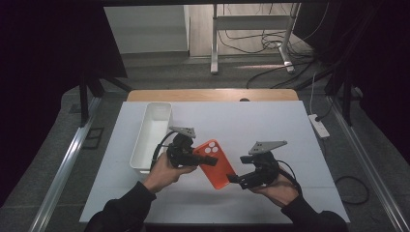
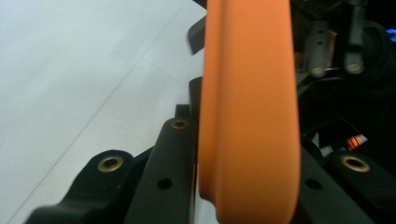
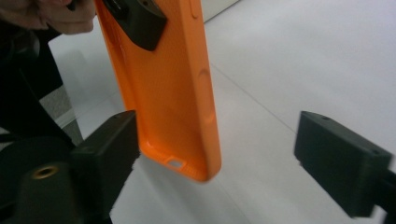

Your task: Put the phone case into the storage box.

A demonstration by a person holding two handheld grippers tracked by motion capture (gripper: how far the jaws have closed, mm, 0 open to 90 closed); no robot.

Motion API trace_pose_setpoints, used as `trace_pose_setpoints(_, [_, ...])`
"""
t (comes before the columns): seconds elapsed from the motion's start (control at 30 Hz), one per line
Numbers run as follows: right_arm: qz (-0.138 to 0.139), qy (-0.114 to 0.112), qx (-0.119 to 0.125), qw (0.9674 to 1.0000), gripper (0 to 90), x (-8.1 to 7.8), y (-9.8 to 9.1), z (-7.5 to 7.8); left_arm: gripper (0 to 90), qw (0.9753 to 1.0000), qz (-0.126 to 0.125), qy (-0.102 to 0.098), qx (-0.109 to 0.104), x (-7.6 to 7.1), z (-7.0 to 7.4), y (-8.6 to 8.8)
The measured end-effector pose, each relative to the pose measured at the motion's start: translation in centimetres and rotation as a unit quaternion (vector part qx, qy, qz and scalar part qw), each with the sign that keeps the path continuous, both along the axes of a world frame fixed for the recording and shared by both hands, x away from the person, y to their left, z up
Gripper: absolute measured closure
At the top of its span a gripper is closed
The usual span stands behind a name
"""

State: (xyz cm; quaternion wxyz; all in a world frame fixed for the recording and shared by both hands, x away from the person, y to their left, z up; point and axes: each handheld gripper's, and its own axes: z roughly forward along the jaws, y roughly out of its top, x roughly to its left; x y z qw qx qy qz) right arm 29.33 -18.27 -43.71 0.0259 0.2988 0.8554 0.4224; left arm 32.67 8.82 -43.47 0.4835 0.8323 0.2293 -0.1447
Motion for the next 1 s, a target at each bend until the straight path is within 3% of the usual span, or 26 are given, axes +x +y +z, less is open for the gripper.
trace_pose_setpoints(0.07, [0.026, 0.006, 0.005, 0.9996, 28.5, -0.1, 0.5, -0.3, 84.9, 0.9999, -0.012, -0.003, 0.0, -0.2, 0.1, -0.3])
trace_pose_setpoints(0.13, [0.03, 0.008, 0.006, 0.9995, 30.9, -0.1, 0.7, -0.3, 84.8, 0.9998, -0.018, -0.006, 0.0, -0.3, 0.2, -0.5])
trace_pose_setpoints(0.23, [0.061, 0.017, 0.01, 0.9979, 40.4, -0.2, 1.4, -0.6, 84.8, 0.9995, -0.03, -0.005, -0.006, -0.4, 0.2, -0.7])
trace_pose_setpoints(0.47, [0.09, 0.032, 0.012, 0.9953, 55.3, -0.2, 1.9, -0.9, 84.7, 0.9988, -0.047, -0.005, -0.016, -0.5, 0.2, -1.0])
trace_pose_setpoints(0.67, [0.124, 0.04, 0.025, 0.9911, 79.8, -0.3, 1.9, -0.8, 81.2, 0.997, -0.067, -0.004, -0.04, -0.5, 0.1, -1.0])
trace_pose_setpoints(0.7, [0.13, 0.042, 0.027, 0.9903, 84.6, -0.3, 1.7, -0.7, 76.6, 0.9969, -0.066, -0.003, -0.043, -0.5, 0.2, -1.1])
trace_pose_setpoints(0.83, [0.133, 0.032, 0.024, 0.9903, 86.0, -0.6, 1.8, -0.5, 70.7, 0.9978, -0.05, -0.02, -0.038, -0.7, 0.4, -1.2])
trace_pose_setpoints(1.0, [0.103, 0.01, 0.015, 0.9945, 86.4, -0.7, 1.8, -0.3, 49.4, 0.9982, 0.003, -0.06, -0.009, -1.0, 0.9, -1.1])
